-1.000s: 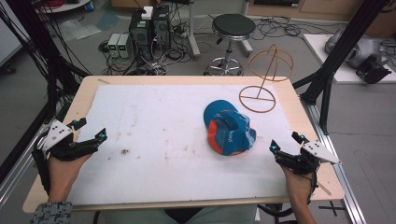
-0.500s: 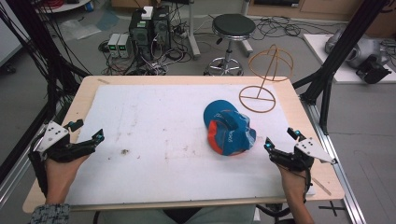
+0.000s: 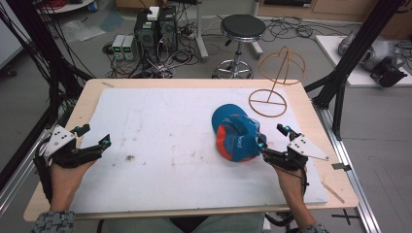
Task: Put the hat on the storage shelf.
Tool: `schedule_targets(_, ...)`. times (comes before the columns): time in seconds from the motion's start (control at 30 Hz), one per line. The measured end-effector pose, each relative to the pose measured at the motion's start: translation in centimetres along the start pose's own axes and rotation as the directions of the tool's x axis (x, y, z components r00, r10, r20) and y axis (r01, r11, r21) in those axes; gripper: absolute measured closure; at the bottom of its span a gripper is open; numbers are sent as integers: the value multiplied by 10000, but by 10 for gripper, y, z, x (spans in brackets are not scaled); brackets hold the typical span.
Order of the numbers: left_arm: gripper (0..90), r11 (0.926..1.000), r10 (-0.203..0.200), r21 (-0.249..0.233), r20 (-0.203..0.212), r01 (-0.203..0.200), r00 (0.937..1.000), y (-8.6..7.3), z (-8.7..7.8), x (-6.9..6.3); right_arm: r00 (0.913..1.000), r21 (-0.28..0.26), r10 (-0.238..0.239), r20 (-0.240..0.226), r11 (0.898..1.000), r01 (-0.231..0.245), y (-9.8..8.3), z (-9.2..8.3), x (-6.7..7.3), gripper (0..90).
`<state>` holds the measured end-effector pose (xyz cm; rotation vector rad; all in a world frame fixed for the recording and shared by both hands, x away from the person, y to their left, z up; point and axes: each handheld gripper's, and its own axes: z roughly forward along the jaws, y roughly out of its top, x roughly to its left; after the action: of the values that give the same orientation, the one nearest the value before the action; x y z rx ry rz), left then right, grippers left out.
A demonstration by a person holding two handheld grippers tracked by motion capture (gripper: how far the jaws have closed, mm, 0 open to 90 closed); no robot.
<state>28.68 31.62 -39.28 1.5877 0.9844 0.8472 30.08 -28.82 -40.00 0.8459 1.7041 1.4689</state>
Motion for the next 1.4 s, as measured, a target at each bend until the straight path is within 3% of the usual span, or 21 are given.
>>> schedule_targets(0.2,182,10000,-33,-14,-63,33,10000,0,-1,1,9985,182,-330,-430,9993,338,8,26,12,237)
schedule_targets(0.37,181,10000,21,8,37,-21,10000,-1,1,0,9980,486,-314,-555,9982,341,5,39,14,271)
schedule_targets(0.73,182,10000,-31,-48,96,31,9999,0,2,-1,9970,1147,279,-720,9932,-195,-1,47,9,416)
schedule_targets(1.0,183,10000,-53,-61,105,54,9999,0,2,-1,9985,1365,-108,-541,9905,181,-2,49,14,584)
schedule_targets(1.3,184,10000,-49,-54,112,50,9999,0,1,-1,9989,1922,-92,-461,9812,179,-4,52,14,719)
schedule_targets(1.4,184,9999,-82,-60,104,83,9999,0,1,0,9989,2131,-58,-471,9769,157,-4,52,13,816)
